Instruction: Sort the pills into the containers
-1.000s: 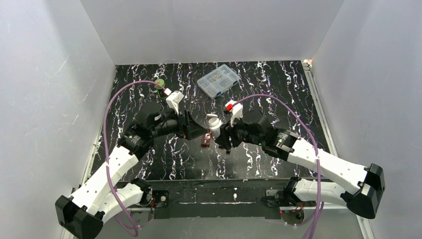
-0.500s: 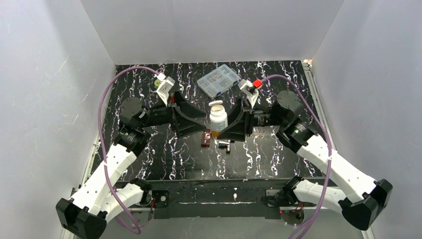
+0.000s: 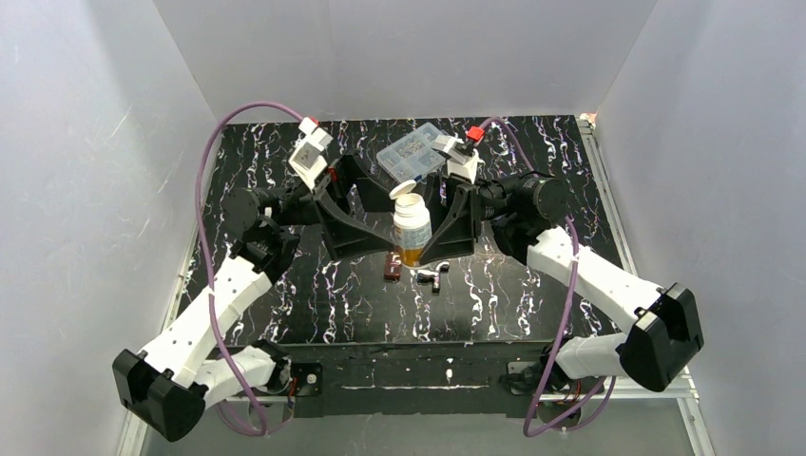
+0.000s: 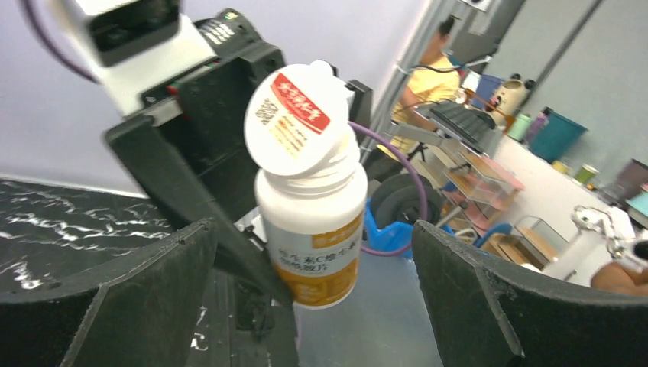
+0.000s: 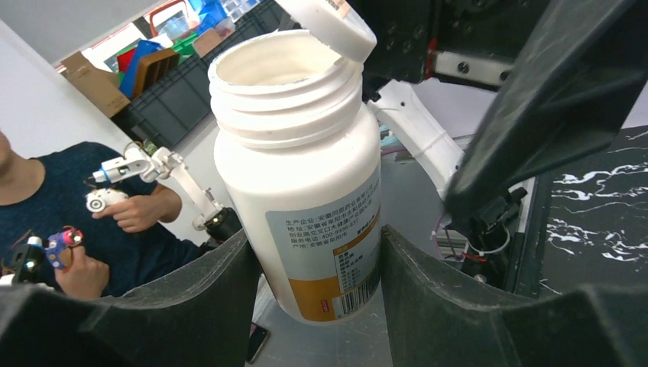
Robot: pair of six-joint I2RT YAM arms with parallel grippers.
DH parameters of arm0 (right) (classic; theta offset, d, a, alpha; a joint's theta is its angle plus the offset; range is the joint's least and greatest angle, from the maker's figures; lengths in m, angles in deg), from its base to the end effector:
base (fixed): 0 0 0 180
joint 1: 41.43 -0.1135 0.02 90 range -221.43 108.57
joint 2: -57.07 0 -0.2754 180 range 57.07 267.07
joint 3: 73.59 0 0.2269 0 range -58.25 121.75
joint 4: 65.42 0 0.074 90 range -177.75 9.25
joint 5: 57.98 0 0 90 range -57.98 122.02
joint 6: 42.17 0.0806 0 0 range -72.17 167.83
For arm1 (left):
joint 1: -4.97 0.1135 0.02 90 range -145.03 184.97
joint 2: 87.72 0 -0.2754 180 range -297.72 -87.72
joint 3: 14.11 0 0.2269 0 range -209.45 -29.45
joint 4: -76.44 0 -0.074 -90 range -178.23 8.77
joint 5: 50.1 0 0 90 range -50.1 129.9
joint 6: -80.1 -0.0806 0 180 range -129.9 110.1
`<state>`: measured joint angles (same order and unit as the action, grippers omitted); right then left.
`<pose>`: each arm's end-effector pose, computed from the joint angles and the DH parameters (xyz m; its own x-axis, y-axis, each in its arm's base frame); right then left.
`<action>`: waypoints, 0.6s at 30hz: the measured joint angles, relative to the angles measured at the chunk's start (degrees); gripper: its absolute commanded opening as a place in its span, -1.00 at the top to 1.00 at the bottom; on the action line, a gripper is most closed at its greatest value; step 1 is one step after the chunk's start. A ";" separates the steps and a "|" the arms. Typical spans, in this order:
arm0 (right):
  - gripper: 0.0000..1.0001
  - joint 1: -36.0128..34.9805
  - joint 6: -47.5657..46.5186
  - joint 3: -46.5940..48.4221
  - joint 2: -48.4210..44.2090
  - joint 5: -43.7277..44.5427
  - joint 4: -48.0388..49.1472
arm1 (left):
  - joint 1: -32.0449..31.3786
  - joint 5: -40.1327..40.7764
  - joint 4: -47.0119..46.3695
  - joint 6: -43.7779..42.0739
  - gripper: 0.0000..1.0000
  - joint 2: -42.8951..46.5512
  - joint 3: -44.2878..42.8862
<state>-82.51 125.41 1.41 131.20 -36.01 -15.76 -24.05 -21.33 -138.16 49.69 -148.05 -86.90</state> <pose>0.1301 0.2126 0.4623 -0.5489 0.0062 -0.8359 -0.7167 -0.5181 0.4668 0.1249 -0.1501 0.4843 -0.3277 -0.2929 -0.8982 0.9346 -0.2399 -0.2627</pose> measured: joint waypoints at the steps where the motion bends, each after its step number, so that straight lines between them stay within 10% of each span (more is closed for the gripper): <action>1: 0.97 -0.04 0.83 0.39 0.37 -0.07 1.07 | -1.18 -0.13 0.09 -0.33 -0.97 -0.20 -0.48; 18: 0.97 -1.86 -0.66 2.49 0.26 -1.03 -0.59 | -8.83 1.33 -4.02 -2.27 -0.63 -3.54 -2.49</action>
<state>-84.37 124.76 3.90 131.46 -37.04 -16.35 -32.88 -20.00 -142.18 47.42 -151.60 -89.39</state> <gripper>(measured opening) 0.613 0.880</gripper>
